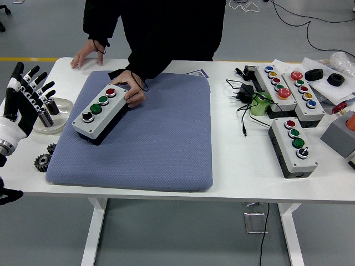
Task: Pick up the button,place it on the desk,press the button,press the button
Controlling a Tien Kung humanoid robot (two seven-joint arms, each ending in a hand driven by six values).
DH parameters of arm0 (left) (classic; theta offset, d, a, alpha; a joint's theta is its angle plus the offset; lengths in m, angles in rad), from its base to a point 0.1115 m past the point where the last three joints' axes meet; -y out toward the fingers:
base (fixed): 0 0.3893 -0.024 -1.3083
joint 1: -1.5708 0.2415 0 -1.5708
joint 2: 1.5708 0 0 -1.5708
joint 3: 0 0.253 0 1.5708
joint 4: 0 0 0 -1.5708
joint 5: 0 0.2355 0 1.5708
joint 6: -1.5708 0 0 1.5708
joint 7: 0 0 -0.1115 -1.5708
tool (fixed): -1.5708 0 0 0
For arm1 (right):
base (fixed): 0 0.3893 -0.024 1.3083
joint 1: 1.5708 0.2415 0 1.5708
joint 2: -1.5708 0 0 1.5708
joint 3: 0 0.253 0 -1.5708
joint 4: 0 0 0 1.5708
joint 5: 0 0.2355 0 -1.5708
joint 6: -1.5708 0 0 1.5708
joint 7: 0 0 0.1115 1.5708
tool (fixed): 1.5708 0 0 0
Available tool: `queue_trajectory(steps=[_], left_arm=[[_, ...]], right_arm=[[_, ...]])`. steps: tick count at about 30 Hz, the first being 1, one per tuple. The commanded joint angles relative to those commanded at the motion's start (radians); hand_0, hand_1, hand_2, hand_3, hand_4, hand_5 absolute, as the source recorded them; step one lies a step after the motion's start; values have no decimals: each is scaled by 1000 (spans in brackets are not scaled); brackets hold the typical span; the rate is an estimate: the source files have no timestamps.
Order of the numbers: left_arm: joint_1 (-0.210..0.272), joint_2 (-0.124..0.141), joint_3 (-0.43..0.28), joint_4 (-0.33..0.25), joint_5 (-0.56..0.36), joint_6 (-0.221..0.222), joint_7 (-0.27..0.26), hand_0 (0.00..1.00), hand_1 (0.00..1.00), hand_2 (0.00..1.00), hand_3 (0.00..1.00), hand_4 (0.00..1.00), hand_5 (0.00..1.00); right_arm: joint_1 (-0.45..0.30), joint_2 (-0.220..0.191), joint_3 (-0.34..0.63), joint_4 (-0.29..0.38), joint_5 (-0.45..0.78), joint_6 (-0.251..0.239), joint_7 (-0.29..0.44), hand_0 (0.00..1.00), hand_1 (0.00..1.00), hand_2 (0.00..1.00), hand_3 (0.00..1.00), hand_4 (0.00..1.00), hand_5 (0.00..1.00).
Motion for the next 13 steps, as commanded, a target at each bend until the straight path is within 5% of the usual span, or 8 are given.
queue_trajectory(steps=[13], left_arm=[[51, -118, -50, -74, 90, 18, 10, 880, 903, 998, 998, 874, 998]], right_arm=[[-9, -1, -3, 0, 1, 0, 0, 744, 691, 707, 580, 183, 129]])
